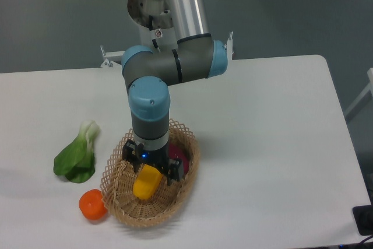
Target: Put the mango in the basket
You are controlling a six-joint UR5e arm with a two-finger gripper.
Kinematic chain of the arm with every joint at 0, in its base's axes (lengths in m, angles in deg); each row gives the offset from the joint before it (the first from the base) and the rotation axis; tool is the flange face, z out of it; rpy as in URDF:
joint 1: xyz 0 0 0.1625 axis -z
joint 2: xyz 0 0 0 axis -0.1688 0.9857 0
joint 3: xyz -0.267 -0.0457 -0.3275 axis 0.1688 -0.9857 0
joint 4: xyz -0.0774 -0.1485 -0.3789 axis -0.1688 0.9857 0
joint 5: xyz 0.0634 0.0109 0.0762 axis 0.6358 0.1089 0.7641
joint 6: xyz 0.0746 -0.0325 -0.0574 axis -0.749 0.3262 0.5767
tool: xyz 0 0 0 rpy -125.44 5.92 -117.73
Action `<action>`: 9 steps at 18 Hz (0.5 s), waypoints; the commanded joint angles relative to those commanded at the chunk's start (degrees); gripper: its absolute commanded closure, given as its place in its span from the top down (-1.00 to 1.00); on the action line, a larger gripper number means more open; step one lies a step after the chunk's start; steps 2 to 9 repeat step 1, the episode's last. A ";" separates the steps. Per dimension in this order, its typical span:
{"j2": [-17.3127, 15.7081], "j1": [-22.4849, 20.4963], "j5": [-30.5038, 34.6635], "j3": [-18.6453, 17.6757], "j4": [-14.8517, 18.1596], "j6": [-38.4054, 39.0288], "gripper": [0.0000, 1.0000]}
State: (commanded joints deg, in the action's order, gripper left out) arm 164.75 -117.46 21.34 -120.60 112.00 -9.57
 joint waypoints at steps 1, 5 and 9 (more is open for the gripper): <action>-0.17 0.00 0.00 0.00 0.09 0.00 1.00; -0.17 0.00 0.00 0.00 0.09 0.00 1.00; -0.17 0.00 0.00 0.00 0.09 0.00 1.00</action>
